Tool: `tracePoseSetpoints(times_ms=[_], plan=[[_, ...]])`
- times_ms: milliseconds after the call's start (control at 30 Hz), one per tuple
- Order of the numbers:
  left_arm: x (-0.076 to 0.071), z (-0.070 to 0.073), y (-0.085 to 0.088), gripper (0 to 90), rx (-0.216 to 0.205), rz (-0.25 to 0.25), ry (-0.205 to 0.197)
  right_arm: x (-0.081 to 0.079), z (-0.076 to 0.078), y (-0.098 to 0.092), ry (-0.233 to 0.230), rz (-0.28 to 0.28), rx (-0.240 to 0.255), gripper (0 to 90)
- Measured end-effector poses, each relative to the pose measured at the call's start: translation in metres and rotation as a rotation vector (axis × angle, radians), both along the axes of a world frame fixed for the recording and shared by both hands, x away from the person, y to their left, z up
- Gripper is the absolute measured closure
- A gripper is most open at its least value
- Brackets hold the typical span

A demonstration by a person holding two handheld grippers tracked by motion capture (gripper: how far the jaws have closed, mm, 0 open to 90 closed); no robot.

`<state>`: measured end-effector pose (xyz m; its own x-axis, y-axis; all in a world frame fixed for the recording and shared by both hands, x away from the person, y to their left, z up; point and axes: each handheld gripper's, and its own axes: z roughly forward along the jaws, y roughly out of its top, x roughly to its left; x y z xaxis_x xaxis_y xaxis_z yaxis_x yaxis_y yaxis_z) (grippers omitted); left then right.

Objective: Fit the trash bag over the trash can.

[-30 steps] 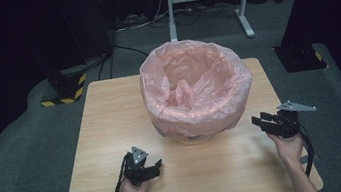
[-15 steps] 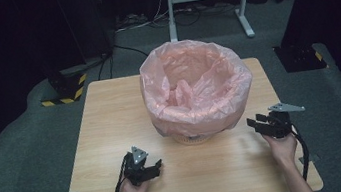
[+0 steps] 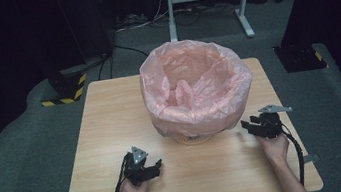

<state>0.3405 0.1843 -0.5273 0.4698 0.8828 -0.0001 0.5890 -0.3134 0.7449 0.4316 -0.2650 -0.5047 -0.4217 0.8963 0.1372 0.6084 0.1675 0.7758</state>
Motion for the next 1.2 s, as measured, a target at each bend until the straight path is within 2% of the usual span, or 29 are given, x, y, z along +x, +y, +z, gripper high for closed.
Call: tracePoseSetpoints(times_ms=[333, 667, 833, 1000, 1033, 1100, 1133, 1167, 1200], plan=[[0.000, 0.000, 0.000, 24.2, 0.000, 0.000, 0.000, 0.003, -0.002, 0.001, -0.010, -0.009, -0.024, 49.7], [0.000, 0.000, 0.000, 24.1, -0.001, 0.001, 0.001, 0.005, -0.009, 0.002, 0.005, -0.018, -0.031, 48.9], [0.000, 0.000, 0.000, 24.1, -0.001, 0.002, 0.000, 0.007, -0.011, 0.000, 0.016, -0.019, -0.059, 47.9], [0.000, 0.000, 0.000, 24.1, 0.000, 0.001, 0.000, 0.008, -0.016, 0.000, 0.023, -0.025, -0.059, 46.9], [0.000, 0.000, 0.000, 24.1, -0.001, 0.002, 0.000, 0.007, -0.018, 0.001, 0.002, -0.022, -0.075, 47.2], [0.001, 0.000, 0.000, 24.1, -0.001, 0.003, 0.000, 0.008, -0.018, 0.002, -0.009, -0.006, -0.118, 47.0], [0.001, 0.000, 0.000, 24.1, -0.001, 0.003, 0.000, 0.008, -0.018, 0.002, -0.009, -0.006, -0.118, 47.0], [0.001, 0.000, 0.000, 24.1, -0.001, 0.003, 0.000, 0.009, -0.018, 0.003, -0.020, 0.002, -0.155, 45.0], [0.001, 0.000, 0.000, 24.0, -0.001, 0.003, 0.000, 0.009, -0.018, 0.003, -0.020, 0.002, -0.155, 45.0]])
